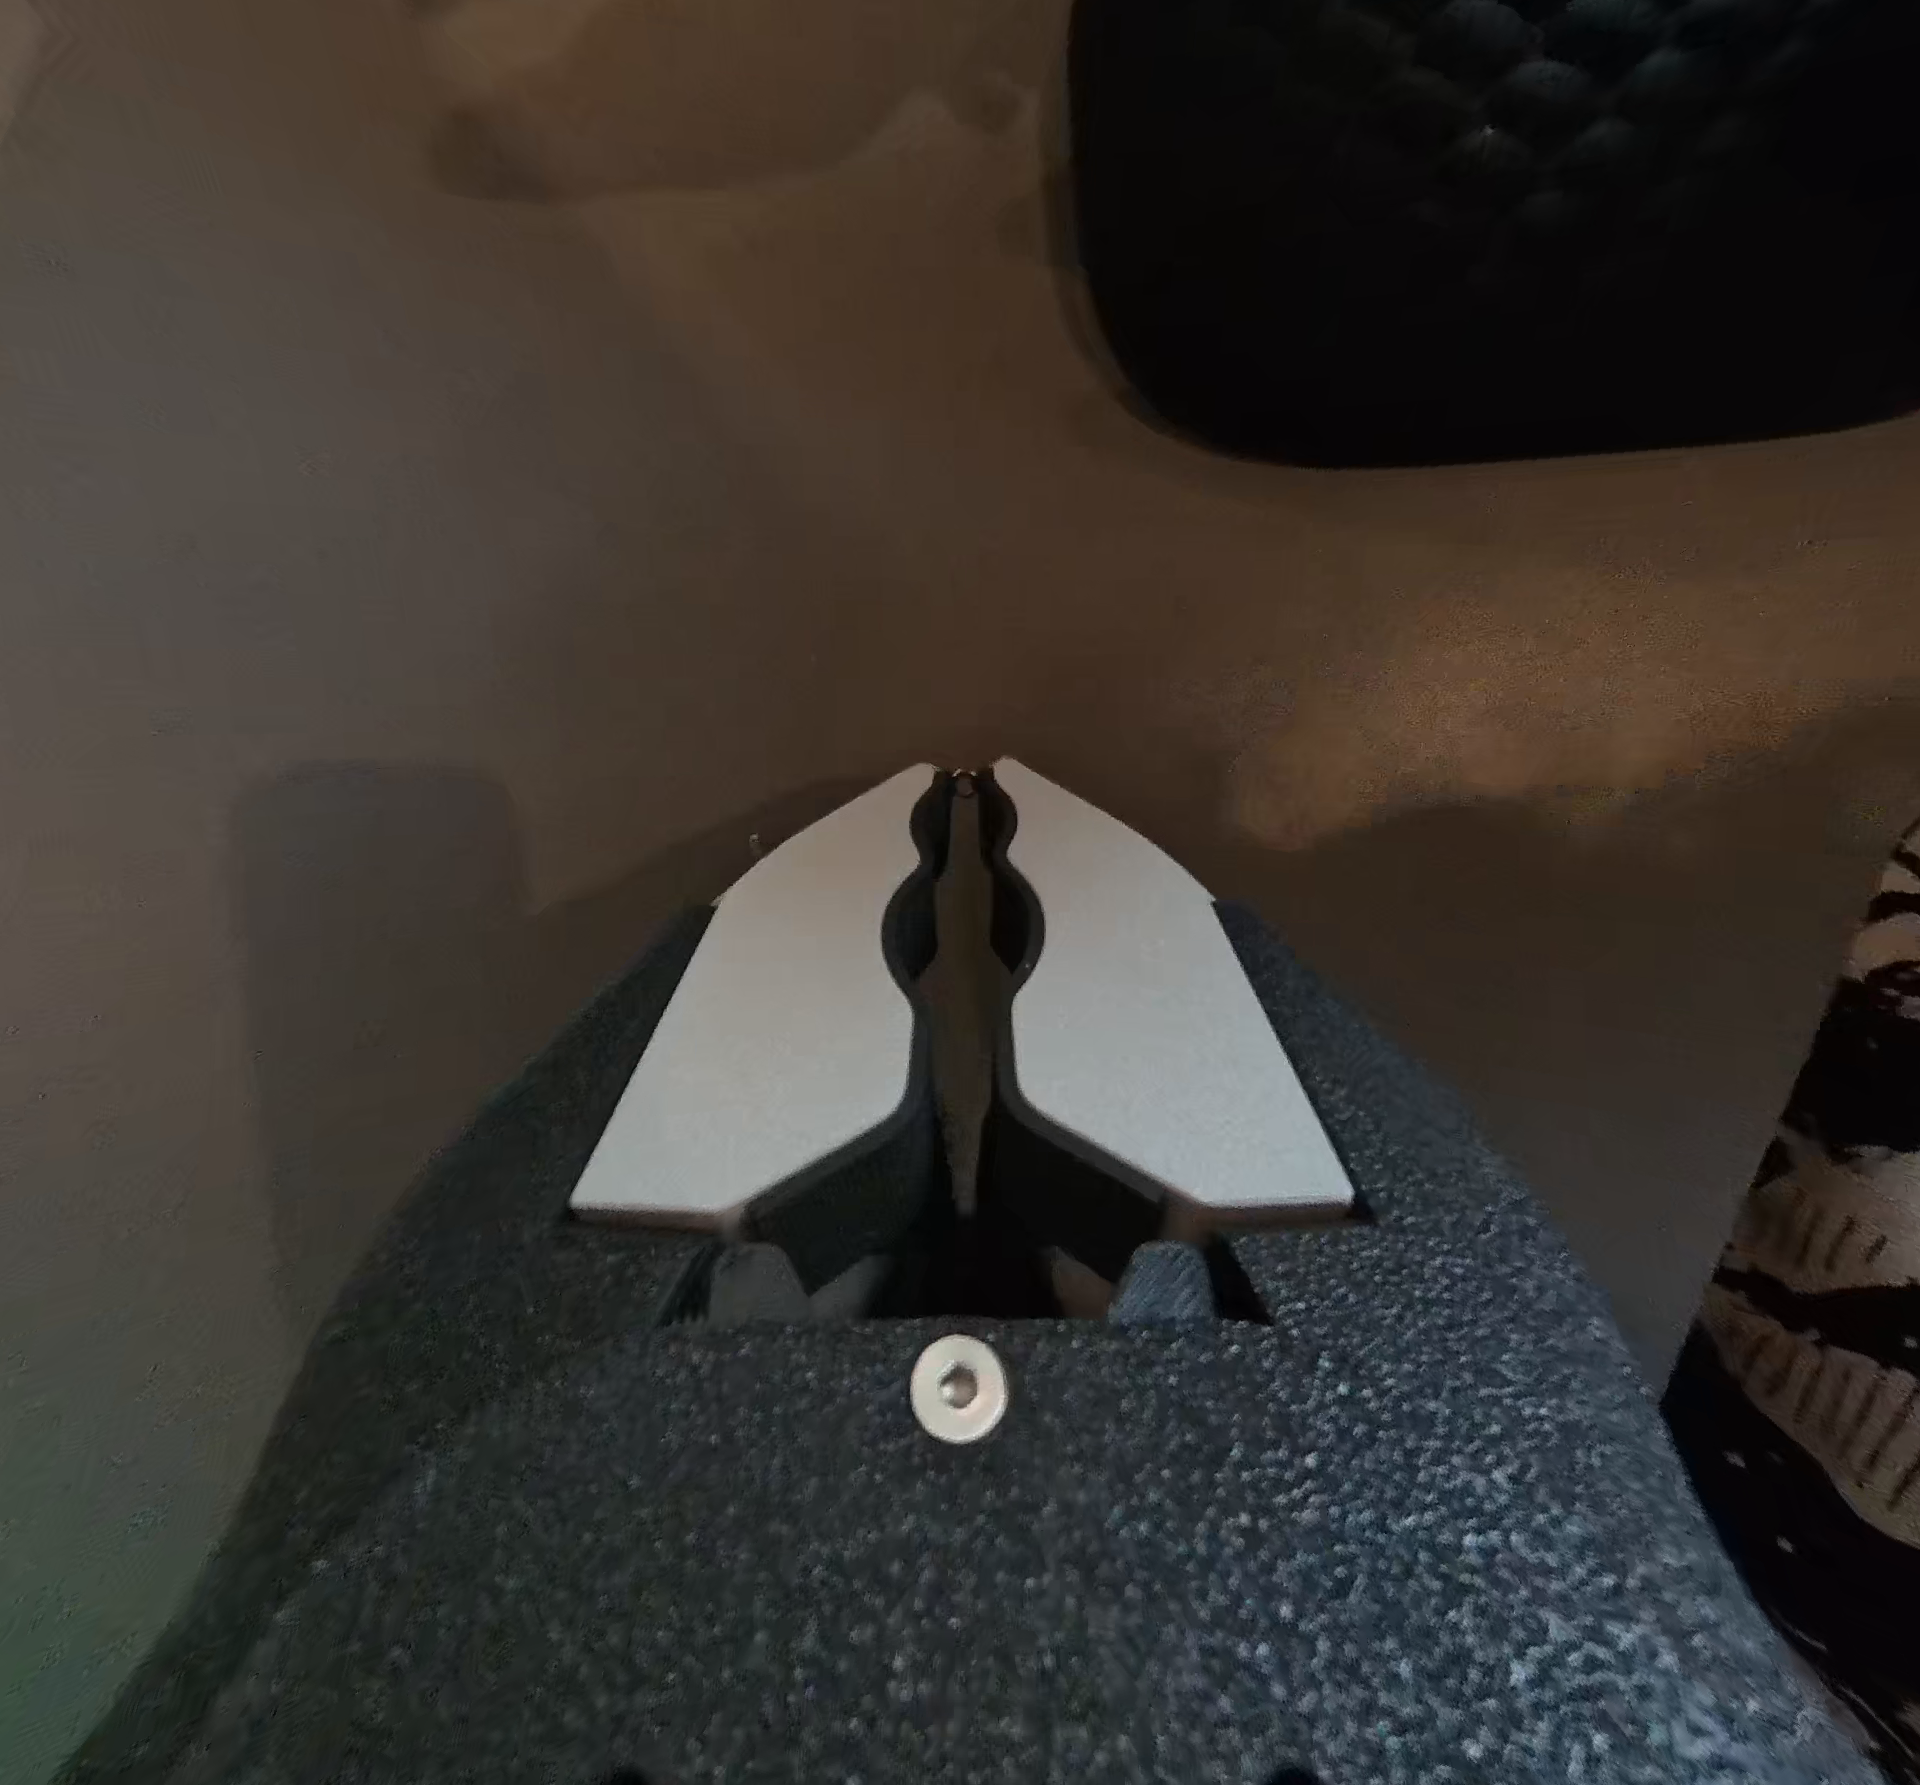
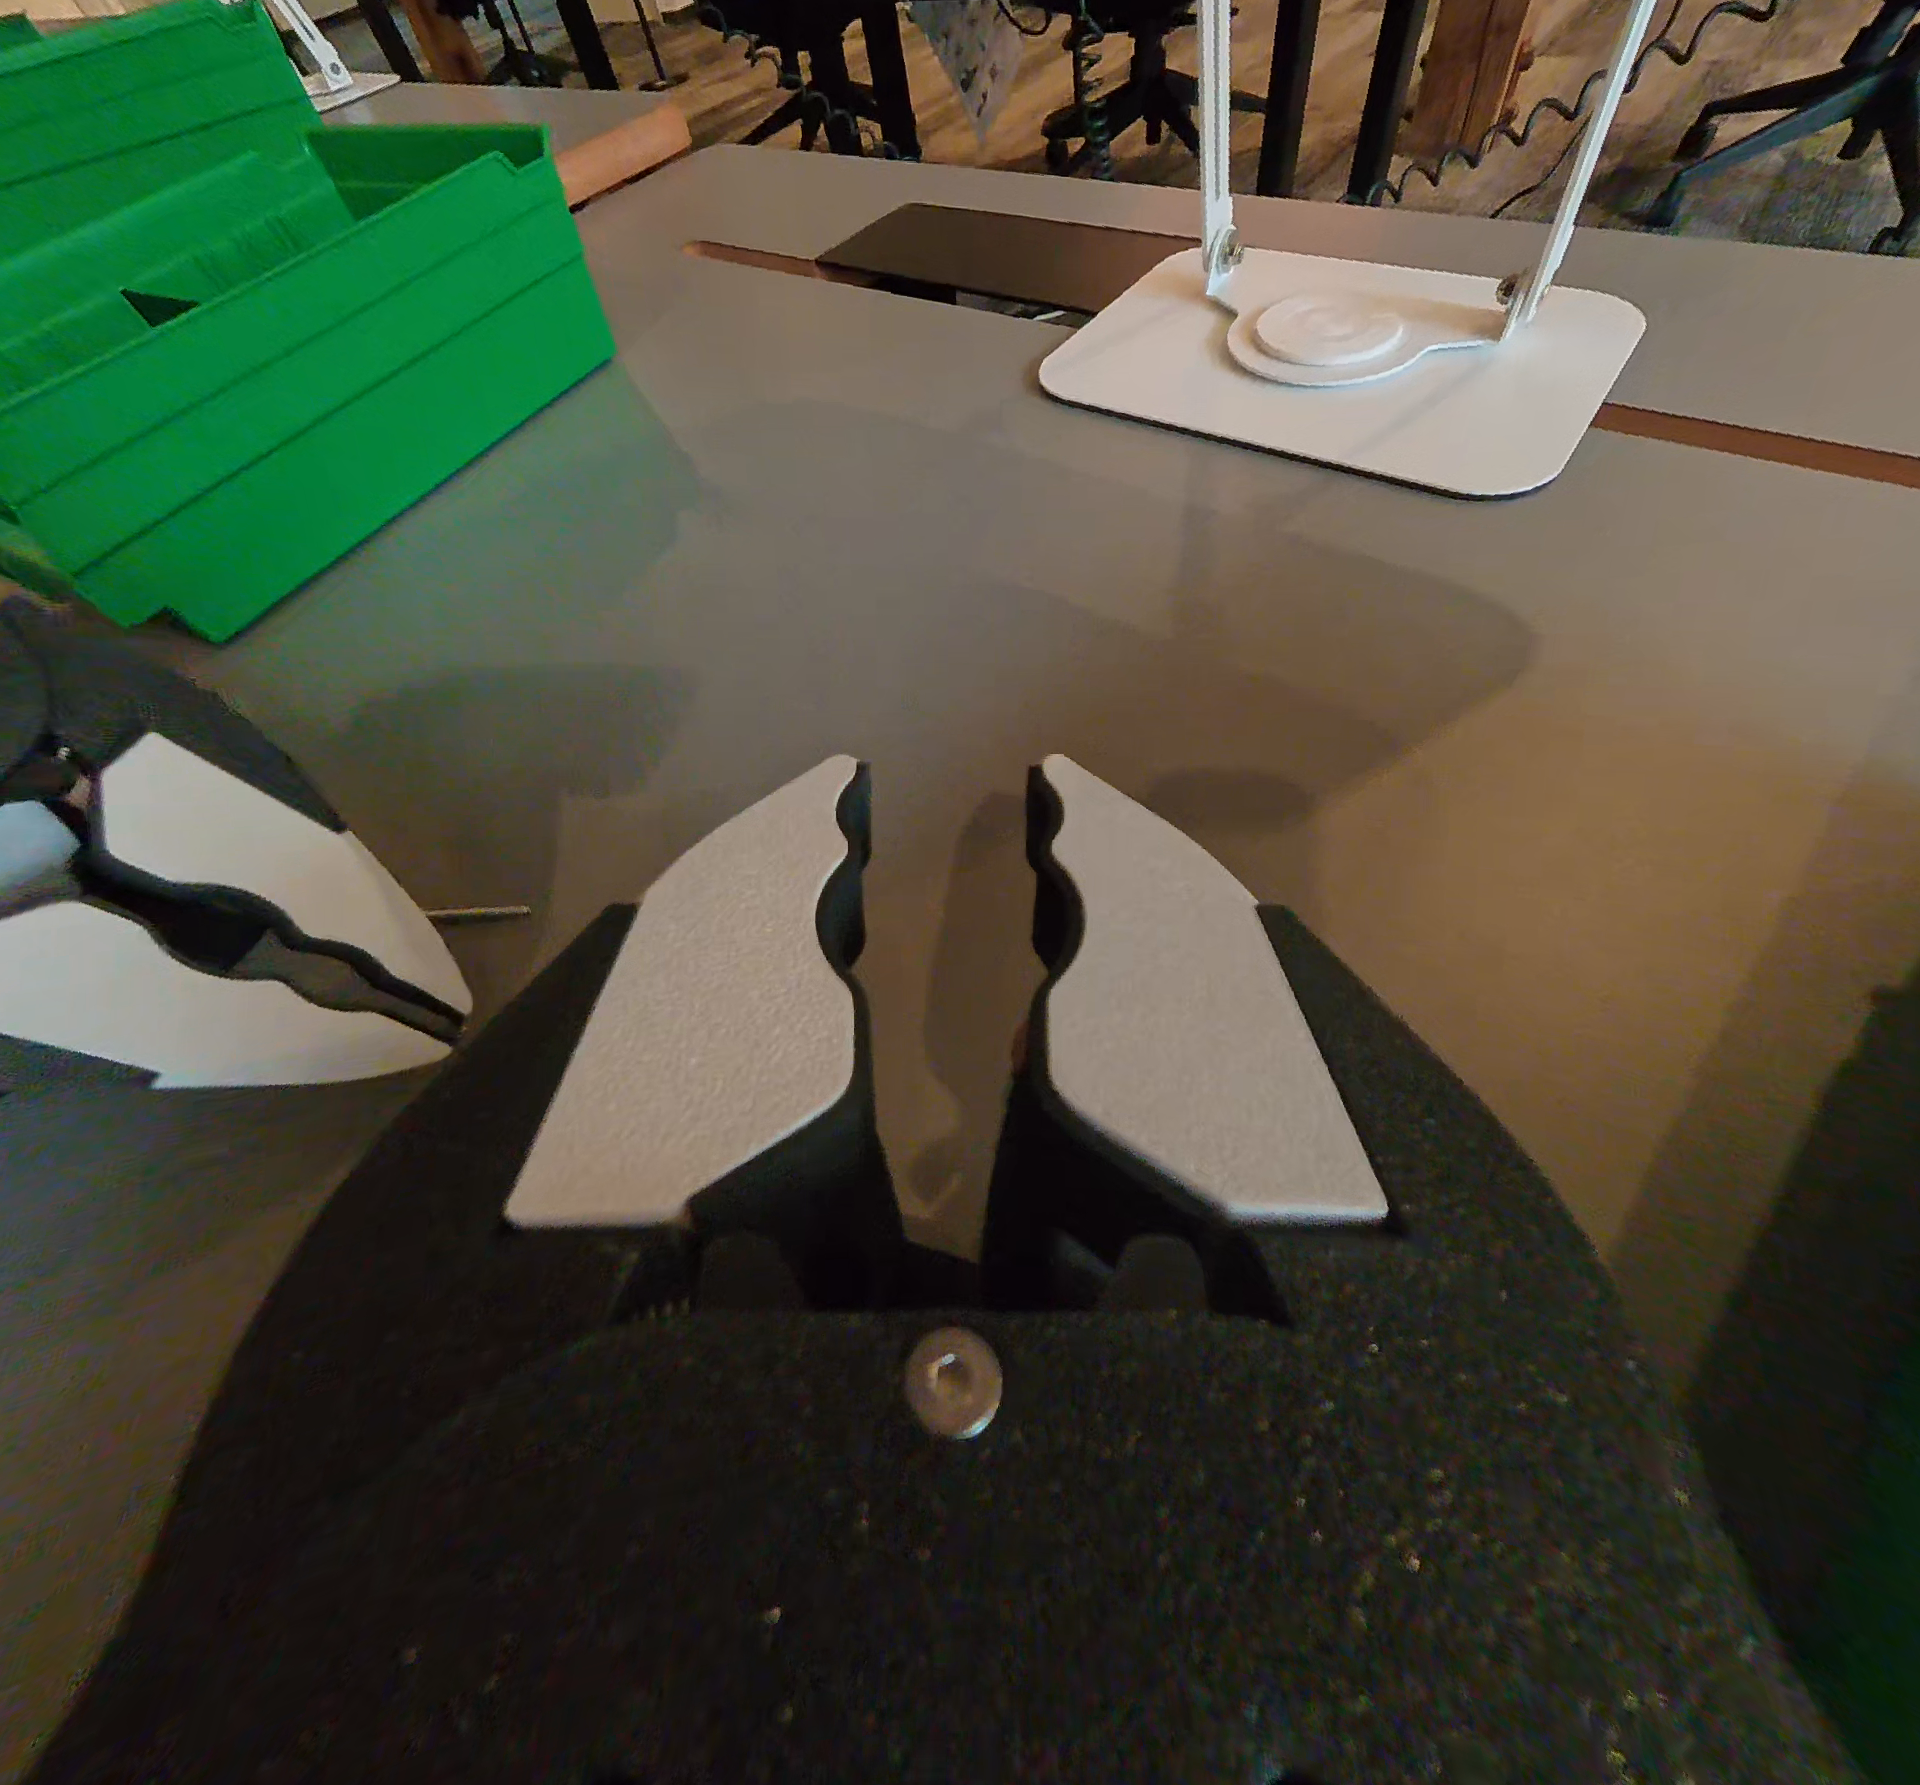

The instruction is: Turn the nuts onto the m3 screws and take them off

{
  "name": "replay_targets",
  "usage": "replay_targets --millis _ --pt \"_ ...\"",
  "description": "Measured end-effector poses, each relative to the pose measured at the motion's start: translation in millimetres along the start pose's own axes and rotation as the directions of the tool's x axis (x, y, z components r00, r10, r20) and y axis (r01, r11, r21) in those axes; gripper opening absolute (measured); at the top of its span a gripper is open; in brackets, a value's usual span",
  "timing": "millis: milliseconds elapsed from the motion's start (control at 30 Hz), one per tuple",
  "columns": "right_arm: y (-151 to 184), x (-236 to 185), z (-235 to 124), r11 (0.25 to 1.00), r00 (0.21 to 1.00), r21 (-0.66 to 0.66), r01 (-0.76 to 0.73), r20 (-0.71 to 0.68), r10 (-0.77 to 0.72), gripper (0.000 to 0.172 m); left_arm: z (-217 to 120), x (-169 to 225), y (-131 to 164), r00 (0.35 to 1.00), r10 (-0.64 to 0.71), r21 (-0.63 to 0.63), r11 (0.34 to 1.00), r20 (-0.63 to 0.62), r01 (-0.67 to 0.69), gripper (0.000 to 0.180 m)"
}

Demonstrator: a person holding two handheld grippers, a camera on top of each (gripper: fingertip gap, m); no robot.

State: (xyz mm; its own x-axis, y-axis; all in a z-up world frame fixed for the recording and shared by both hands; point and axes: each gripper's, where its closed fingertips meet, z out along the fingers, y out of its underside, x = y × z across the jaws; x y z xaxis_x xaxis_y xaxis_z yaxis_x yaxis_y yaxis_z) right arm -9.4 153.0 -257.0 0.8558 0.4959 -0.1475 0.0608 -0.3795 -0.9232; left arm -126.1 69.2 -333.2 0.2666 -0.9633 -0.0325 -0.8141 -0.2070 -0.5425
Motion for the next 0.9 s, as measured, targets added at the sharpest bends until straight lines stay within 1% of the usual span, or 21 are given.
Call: replay_targets --millis 300,433,500,633,733,800,900 --pt "1.6 0.2 0.5 1.0 1.0 -0.006 -0.005 0.004 0.005 0.027 8.8 6.5 2.2 0.999 0.034 -0.03 0.999 0.022 -0.033 0.006" --pt "0.9 -0.4 0.1 1.0 1.0 -0.003 -0.002 0.006 0.002 0.027 7.3 5.6 1.8 0.999 0.03 -0.024 0.999 0.03 -0.03 0.01" --pt "0.9 0.2 -0.2 1.0 1.0 -0.004 -0.002 0.005 0.002 0.027 2.7 4.7 -1.1 0.999 0.019 0.002 1.0 0.028 -0.019 0.013" --pt "-2.3 0.6 -2.5 1.0 1.0 0.016 -0.014 0.009 0.013 0.027 -23.6 -10.2 -2.8 0.998 -0.043 0.089 0.995 0.044 0.039 0.016" --pt "-3.5 0.8 -3.7 1.0 1.0 0.023 -0.02 0.014 0.02 0.027 -42.6 -28.4 5.7 0.993 -0.117 0.142 0.983 0.019 0.113 0.017" --pt "-4.2 0.5 -4.2 0.999 0.999 0.026 -0.026 0.02 0.026 0.027 -47.7 -39.1 14.8 0.986 -0.166 0.149 0.975 -0.007 0.165 0.017" --pt "-5.0 -0.4 -4.3 0.999 0.999 0.032 -0.029 0.026 0.028 0.027 -46.2 -46.7 22.9 0.98 -0.198 0.154 0.968 -0.026 0.199 0.016"
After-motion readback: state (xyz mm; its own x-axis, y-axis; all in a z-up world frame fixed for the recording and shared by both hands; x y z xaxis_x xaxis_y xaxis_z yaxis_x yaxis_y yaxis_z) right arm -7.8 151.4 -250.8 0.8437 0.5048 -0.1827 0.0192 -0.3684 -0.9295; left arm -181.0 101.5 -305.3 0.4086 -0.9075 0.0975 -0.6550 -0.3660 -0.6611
